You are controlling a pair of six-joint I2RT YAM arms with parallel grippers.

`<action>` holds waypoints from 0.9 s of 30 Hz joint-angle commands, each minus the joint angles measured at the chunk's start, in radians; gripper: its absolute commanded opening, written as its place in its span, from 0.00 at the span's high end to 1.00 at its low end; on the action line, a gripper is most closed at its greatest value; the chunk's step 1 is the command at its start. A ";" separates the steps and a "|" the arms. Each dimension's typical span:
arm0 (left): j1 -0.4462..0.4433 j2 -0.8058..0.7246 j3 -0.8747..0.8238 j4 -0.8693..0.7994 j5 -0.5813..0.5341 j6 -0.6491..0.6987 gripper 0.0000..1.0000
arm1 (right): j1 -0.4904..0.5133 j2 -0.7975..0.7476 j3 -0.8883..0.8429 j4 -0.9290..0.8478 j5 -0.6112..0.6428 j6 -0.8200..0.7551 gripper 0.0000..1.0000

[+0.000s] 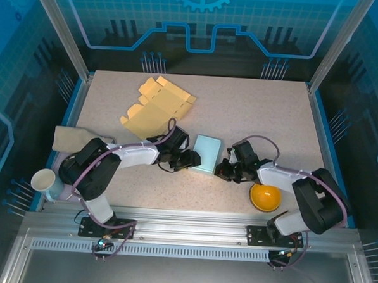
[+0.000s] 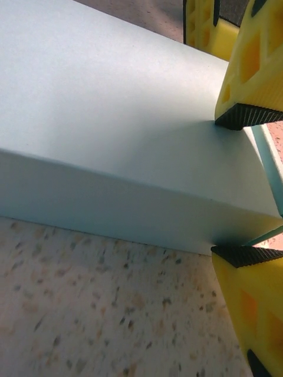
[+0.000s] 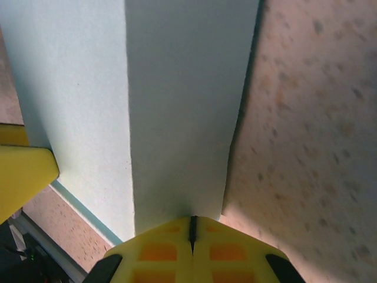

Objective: Fold the paper box

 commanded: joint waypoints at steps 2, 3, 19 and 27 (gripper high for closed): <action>-0.017 0.031 -0.047 0.092 0.107 -0.071 0.44 | 0.048 0.066 0.087 0.424 -0.175 -0.004 1.00; -0.015 0.039 -0.050 0.101 0.111 -0.075 0.45 | 0.050 0.084 0.094 0.453 -0.193 -0.011 1.00; -0.002 0.148 0.010 0.157 0.164 -0.091 0.46 | 0.084 0.353 0.162 0.797 -0.532 -0.010 1.00; 0.007 0.157 0.013 0.134 0.153 -0.092 0.46 | 0.046 0.340 0.091 0.726 -0.417 -0.033 1.00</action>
